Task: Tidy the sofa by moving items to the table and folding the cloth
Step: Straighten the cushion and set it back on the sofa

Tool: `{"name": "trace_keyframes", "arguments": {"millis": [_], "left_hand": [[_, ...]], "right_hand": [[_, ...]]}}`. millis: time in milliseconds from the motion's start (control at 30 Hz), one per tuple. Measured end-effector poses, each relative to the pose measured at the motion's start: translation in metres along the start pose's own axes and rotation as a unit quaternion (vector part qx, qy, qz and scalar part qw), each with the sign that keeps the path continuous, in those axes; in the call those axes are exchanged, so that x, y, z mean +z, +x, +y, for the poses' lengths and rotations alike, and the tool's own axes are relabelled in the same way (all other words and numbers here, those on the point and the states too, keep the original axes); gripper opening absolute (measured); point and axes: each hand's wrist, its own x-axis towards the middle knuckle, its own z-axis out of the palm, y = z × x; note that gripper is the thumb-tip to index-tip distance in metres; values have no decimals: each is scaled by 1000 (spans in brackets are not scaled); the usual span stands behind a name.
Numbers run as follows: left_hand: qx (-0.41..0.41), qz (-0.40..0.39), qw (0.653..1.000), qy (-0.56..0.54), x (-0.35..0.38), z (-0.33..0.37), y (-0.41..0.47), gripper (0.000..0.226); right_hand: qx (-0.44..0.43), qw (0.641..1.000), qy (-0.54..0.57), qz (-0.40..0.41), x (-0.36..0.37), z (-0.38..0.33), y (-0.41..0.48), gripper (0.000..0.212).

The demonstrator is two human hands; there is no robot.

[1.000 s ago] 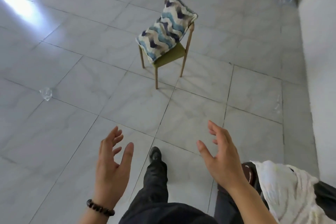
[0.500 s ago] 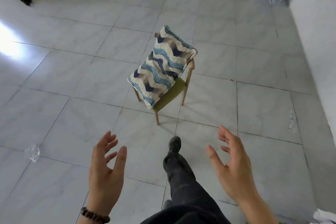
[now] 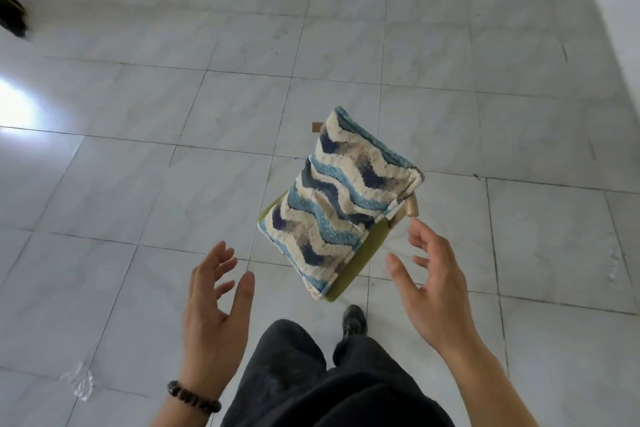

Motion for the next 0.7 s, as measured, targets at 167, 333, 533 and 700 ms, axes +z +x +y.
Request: {"name": "trace_keyframes", "arguments": {"millis": [167, 333, 533, 700], "left_hand": [[-34, -102, 994, -4, 15, -44, 122, 49], [-31, -252, 967, 28, 54, -96, 245, 45], [-16, -375, 920, 114, 145, -166, 360, 56], [9, -455, 876, 159, 238, -207, 402, 89]], "right_hand": [[75, 997, -17, 18, 62, -15, 68, 63], [189, 979, -38, 66, 121, -11, 125, 64], [306, 943, -51, 117, 181, 26, 211, 70], [359, 918, -106, 133, 218, 76, 270, 106]]}}
